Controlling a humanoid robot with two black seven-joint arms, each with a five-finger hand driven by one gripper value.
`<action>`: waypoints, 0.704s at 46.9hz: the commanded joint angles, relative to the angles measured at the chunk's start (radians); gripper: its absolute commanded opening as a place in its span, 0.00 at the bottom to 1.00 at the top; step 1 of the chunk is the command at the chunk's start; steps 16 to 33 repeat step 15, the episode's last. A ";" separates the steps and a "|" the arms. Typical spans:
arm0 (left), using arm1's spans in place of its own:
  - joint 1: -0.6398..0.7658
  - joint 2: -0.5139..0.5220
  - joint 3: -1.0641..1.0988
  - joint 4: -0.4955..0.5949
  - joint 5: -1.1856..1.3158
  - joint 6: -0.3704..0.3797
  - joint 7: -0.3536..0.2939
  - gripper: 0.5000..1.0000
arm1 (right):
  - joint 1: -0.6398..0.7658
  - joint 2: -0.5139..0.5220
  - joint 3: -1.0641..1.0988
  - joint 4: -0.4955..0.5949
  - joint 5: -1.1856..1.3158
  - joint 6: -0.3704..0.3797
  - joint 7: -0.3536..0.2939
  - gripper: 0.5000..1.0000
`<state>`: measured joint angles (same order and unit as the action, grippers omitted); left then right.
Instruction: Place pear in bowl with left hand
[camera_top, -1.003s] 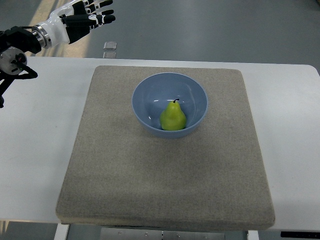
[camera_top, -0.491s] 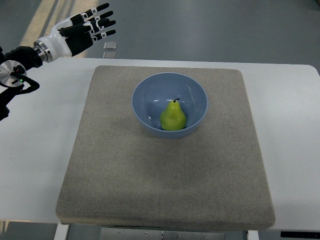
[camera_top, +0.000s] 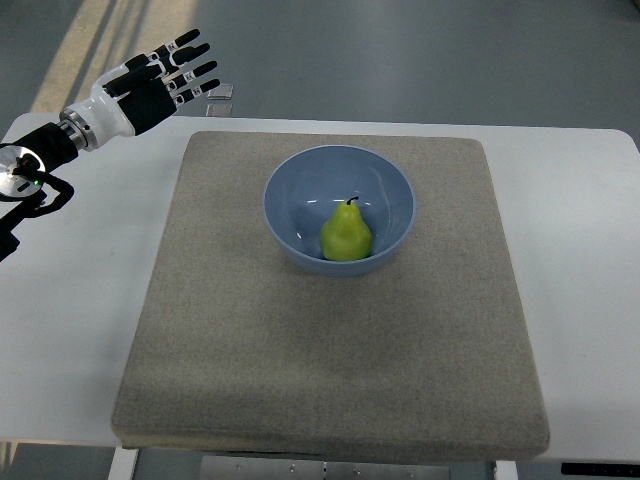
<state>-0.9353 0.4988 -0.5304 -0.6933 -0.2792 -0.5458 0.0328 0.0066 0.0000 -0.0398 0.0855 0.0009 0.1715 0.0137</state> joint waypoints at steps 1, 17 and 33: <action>0.003 0.003 0.000 0.000 0.003 -0.003 0.006 0.99 | -0.005 0.000 0.000 0.003 -0.001 0.003 -0.001 0.85; 0.012 0.004 0.001 0.000 0.006 0.007 0.004 0.99 | -0.040 0.000 -0.002 0.005 -0.001 0.005 0.002 0.85; 0.012 0.004 0.001 0.000 0.006 0.007 0.004 0.99 | -0.040 0.000 -0.002 0.005 -0.001 0.005 0.002 0.85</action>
